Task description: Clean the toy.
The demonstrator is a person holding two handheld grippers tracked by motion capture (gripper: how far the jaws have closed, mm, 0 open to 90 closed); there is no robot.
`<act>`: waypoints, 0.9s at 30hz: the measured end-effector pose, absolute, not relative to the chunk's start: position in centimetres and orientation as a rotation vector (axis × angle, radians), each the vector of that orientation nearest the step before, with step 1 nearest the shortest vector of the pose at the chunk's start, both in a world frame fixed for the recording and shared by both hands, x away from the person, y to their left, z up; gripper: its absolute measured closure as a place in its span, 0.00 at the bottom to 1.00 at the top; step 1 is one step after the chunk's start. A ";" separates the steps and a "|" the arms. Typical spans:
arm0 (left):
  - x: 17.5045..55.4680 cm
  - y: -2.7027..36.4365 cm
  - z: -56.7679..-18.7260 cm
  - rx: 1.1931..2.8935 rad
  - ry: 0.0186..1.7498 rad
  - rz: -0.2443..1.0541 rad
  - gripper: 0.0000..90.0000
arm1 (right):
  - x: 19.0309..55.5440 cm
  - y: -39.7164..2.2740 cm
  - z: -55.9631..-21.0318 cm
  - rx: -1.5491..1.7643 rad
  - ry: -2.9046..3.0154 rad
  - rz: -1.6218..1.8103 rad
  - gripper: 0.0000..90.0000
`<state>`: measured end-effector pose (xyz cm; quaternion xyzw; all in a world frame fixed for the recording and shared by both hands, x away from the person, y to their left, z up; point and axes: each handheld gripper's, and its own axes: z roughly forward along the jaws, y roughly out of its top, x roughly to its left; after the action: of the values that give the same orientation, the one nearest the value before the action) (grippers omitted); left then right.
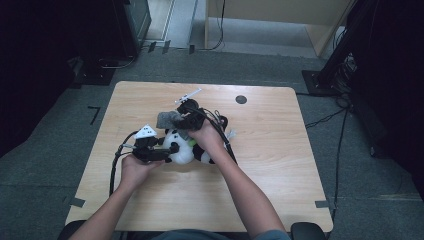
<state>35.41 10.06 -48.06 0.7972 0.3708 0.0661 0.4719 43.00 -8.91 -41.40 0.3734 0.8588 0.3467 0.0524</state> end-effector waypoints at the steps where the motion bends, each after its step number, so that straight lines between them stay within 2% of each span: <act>1: 35.4 10.0 -48.1 1.951 0.908 0.161 0.45 | 43.1 -9.0 -41.4 1.146 2.616 1.055 0.86; 17: 35.2 9.9 -48.2 1.934 0.907 0.161 0.45 | 45.3 -11.6 -41.0 1.202 2.572 0.764 0.85; 27: 35.2 10.0 -48.3 1.929 0.910 0.158 0.44 | 45.2 -13.9 -36.4 1.233 2.438 0.964 0.86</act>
<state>35.16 10.04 -48.27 0.7910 0.3732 0.0648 0.4805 45.23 -13.87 -36.41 0.4224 0.8353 0.3302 0.1219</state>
